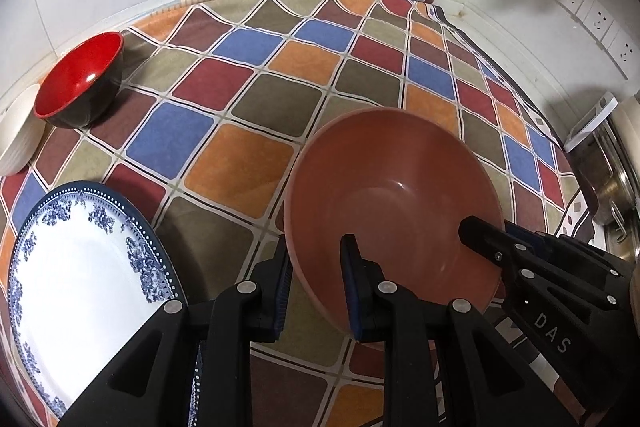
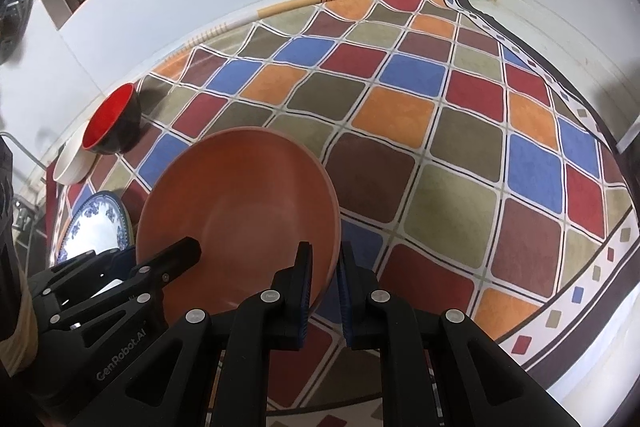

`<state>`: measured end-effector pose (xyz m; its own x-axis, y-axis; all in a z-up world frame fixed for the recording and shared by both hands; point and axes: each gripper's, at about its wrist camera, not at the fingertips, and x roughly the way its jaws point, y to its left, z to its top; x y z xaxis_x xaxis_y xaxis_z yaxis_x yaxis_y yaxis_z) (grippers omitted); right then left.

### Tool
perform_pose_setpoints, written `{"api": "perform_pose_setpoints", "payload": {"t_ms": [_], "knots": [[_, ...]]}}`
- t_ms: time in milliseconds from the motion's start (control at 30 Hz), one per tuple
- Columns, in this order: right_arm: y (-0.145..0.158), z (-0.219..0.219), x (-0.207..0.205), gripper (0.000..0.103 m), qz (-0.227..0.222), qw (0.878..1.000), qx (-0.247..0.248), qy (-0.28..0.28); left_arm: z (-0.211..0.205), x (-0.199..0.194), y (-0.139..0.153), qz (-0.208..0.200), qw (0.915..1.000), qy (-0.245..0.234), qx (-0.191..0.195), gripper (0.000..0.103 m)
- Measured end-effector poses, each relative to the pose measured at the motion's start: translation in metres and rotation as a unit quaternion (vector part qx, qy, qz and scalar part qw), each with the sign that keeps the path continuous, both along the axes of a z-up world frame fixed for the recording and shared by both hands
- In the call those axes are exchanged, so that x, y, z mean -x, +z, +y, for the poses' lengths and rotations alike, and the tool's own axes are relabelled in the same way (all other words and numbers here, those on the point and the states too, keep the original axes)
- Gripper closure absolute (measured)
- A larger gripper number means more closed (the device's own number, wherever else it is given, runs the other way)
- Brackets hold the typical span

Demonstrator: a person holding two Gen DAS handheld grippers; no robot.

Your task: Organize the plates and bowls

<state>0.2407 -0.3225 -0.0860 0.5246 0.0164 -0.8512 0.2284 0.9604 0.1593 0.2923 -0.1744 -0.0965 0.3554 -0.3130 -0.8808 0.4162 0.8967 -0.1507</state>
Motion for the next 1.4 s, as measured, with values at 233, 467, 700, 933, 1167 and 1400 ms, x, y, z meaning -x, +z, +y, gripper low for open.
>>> {"api": "perform_pose_setpoints", "payload": {"t_ms": [233, 467, 700, 933, 1167, 1400], "knots": [[-0.005, 0.000, -0.002, 0.089, 0.007, 1.000, -0.003, 0.001, 0.000, -0.003, -0.004, 0.007, 1.0000, 0.002, -0.001, 0.079], [-0.009, 0.000, -0.004, 0.089, 0.011, 1.000, -0.007, -0.002, 0.002, -0.004, -0.004, 0.003, 1.0000, 0.004, -0.001, 0.077], [-0.009, -0.001, -0.005, 0.081, 0.008, 1.000, -0.008, -0.004, 0.005, -0.006, 0.000, -0.006, 1.0000, 0.008, 0.001, 0.064], [-0.004, 0.002, -0.003, 0.065, -0.003, 1.000, 0.005, -0.010, 0.017, -0.008, 0.009, -0.021, 0.9997, 0.013, 0.005, 0.060], [0.014, 0.015, 0.002, 0.055, -0.030, 0.999, 0.031, -0.009, 0.048, -0.011, 0.028, -0.055, 0.9977, 0.038, 0.009, 0.050], [0.031, 0.044, 0.000, 0.049, -0.061, 0.997, 0.043, 0.009, 0.091, -0.006, 0.053, -0.109, 0.9915, 0.071, -0.006, 0.033]]}}
